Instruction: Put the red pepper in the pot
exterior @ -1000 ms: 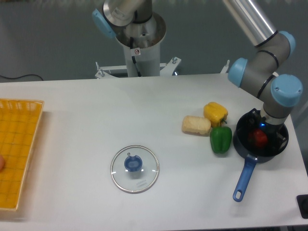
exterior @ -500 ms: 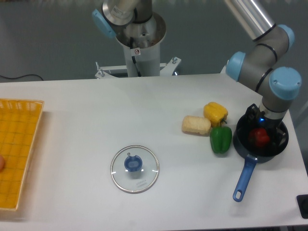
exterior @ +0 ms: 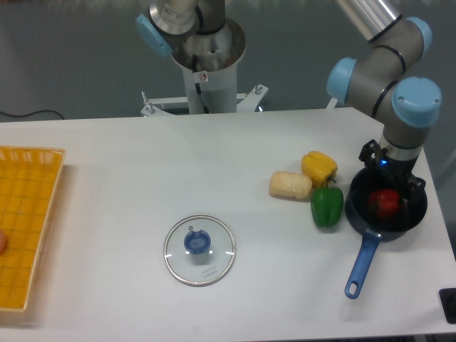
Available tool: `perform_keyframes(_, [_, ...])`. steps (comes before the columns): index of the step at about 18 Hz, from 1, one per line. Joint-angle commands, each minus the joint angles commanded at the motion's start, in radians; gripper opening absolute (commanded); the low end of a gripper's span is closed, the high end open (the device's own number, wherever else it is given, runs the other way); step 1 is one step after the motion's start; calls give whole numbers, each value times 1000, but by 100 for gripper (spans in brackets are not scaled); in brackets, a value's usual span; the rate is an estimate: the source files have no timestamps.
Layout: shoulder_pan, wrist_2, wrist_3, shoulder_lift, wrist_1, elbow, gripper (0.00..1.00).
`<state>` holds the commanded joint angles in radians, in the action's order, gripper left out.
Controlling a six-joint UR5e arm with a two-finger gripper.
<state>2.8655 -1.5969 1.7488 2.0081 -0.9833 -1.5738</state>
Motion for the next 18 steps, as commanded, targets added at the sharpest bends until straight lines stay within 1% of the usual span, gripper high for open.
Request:
perform_keyframes(1, [-8,0,-3,-9,-2,-5,100])
perform_keyframes(4, [-17,3,-9,-34,-47,-6,100])
perform_keyframes(7, [-57,3,-38,-61,-104,-5,100])
perform_keyframes(9, [-92,3,-84,-77,-135,-3,100])
perform_keyframes(11, [-120,3,-127,-86,-155,1,100])
perform_keyframes(13, [-141,2,-137,-88,-184,8,100])
perform_keyframes(16, [-146,0,-137,-94,-213,9,100])
perform_keyframes(18, [-149,-3,-138,-92,-216,11,100])
